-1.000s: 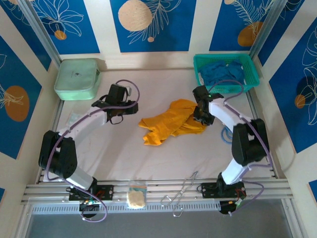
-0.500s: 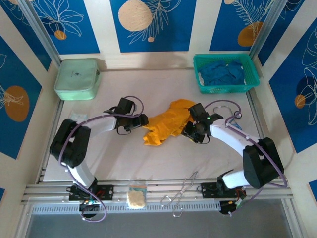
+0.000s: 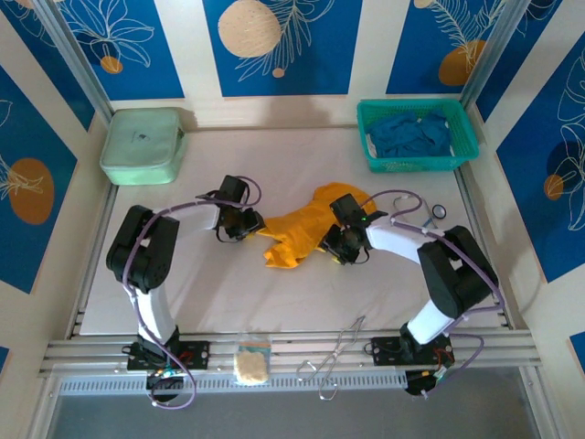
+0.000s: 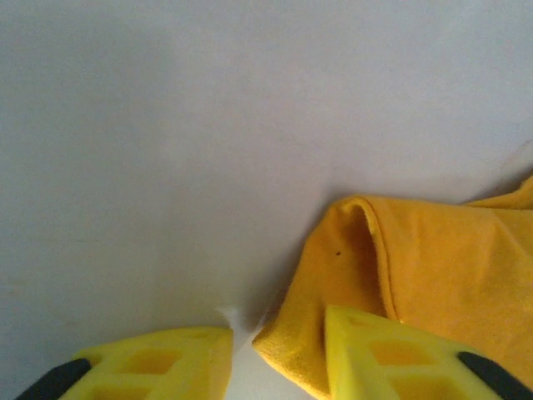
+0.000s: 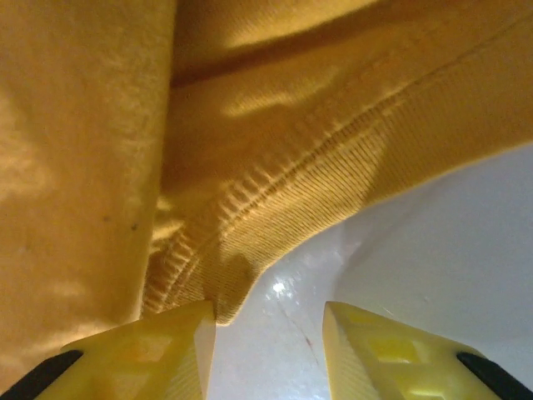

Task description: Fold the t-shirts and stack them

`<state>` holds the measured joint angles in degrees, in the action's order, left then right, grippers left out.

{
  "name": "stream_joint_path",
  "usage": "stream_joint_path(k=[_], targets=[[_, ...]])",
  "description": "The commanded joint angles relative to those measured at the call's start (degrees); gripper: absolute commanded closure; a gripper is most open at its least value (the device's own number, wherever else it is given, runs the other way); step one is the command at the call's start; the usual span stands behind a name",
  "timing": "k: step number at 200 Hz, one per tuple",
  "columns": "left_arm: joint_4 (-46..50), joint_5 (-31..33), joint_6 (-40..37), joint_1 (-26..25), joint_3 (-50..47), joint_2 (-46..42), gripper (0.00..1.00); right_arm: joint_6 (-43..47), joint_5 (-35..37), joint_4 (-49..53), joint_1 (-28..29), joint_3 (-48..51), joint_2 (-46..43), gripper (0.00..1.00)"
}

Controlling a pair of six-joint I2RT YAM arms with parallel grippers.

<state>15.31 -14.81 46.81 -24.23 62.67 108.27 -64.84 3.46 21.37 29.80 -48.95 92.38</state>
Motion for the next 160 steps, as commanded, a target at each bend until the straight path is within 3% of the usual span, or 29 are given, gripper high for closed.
stream_joint_path(k=[1, 21, 59, 89, 127, 160], targets=[[-23.5, -3.4, 0.29, -2.23, 4.43, 9.79, 0.65, -2.55, 0.73, -2.48, 0.67, -2.14, 2.25, 0.61], [-24.43, -4.77, 0.94, -2.48, 6.4, 11.87, 0.64, -2.99, 1.08, -3.58, 0.7, -2.08, 3.83, 0.62], [-26.03, -6.2, 2.04, -4.19, 6.06, 12.53, 0.39, -2.8, 2.19, -4.06, 1.04, -2.09, 3.9, 0.62], [-28.53, -5.67, 3.07, -5.12, 3.09, 11.18, 0.29, -2.31, 4.27, -3.56, 1.48, -2.11, 1.64, 0.62], [-29.34, -6.67, 4.01, -6.08, 6.38, 15.4, 0.27, -1.2, 6.37, -1.92, 1.83, -2.8, -1.17, 0.62], [-27.42, -6.07, 4.61, -7.57, 11.99, 19.32, 0.36, -0.32, 7.65, -0.14, 1.75, -3.52, -2.03, 0.62]])
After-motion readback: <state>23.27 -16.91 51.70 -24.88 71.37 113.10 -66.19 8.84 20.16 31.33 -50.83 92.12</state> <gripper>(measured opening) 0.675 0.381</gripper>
